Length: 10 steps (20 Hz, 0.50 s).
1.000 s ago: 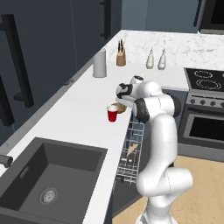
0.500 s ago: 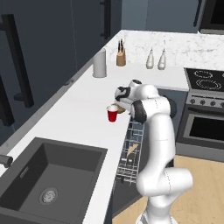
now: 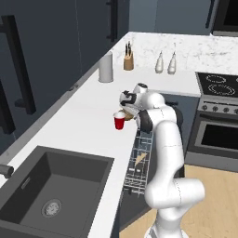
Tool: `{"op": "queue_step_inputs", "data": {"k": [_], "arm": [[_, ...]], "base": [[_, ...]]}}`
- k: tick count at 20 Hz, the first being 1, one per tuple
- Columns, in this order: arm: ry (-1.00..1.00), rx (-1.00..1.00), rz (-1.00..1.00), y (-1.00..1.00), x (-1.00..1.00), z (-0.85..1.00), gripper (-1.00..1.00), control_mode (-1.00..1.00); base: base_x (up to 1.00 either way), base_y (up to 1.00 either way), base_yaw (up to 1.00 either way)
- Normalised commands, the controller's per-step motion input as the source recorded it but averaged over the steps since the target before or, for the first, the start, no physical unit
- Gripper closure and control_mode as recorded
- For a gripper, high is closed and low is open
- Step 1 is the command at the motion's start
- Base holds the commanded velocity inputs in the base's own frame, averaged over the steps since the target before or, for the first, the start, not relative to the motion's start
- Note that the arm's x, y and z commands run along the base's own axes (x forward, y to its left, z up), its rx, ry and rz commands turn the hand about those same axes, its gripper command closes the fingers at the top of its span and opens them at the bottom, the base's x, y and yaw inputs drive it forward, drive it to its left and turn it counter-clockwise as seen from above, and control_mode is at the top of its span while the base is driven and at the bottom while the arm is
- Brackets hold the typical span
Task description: Pick up the cup and bowl from the counter, place them in the dishwasher, and close the dishwasher door.
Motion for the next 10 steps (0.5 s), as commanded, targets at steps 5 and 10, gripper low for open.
{"op": "queue_step_inputs", "data": {"k": [5,10], "arm": [[0.00,0.00,-0.05,0.14,0.08,-0.25,1.00,-1.00],[-0.01,0.00,-0.08,0.00,-0.30,-0.15,1.00,-1.00]], "base": [[0.00,0.00,0.00],[0.00,0.00,0.00]]}}
